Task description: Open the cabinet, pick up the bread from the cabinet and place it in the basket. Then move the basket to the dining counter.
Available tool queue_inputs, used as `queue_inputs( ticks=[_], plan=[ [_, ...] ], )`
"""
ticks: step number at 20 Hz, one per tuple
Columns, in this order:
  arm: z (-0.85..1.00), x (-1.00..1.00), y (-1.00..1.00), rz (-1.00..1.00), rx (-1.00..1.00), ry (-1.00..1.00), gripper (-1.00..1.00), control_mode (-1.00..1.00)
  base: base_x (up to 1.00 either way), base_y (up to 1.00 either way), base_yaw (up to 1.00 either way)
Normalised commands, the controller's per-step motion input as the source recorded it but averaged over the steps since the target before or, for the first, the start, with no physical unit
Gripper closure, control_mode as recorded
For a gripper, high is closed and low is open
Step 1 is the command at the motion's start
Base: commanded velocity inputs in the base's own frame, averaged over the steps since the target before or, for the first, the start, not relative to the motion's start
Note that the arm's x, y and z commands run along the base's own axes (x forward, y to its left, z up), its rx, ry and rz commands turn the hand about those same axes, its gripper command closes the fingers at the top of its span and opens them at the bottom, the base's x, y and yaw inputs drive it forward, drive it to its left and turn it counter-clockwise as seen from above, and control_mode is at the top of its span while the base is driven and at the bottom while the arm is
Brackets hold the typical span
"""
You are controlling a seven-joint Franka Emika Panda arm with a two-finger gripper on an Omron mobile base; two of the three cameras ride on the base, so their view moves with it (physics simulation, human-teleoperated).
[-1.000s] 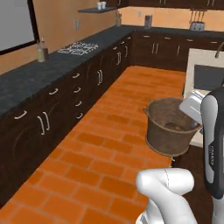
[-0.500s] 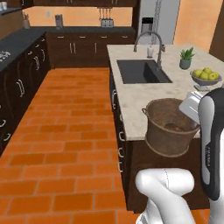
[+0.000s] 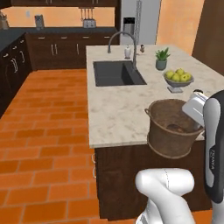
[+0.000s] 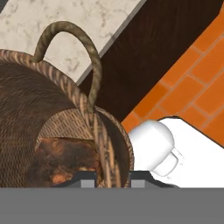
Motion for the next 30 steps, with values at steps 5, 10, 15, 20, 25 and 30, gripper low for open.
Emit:
queue_inputs(
  ticks=[5,10,15,20,25,30],
  plan=[
    [0.0,0.0,0.0,0.0,0.0,0.0,1.0,1.0,0.63,0.0,-0.13],
    [0.0,0.0,0.0,0.0,0.0,0.0,1.0,1.0,0.62,0.0,-0.12],
    [0.0,0.0,0.0,0.0,0.0,0.0,1.0,1.0,0.73,0.0,-0.13],
    [-0.03,1.0,0.0,-0.12,0.0,0.03,1.0,-1.0,0.0,0.0,0.0],
    [-0.14,1.0,0.0,-0.07,0.0,0.0,1.0,-1.0,0.0,0.0,0.0],
    [-0.87,0.89,0.0,-0.04,0.0,0.0,1.0,-1.0,0.0,0.0,0.0]
  ],
)
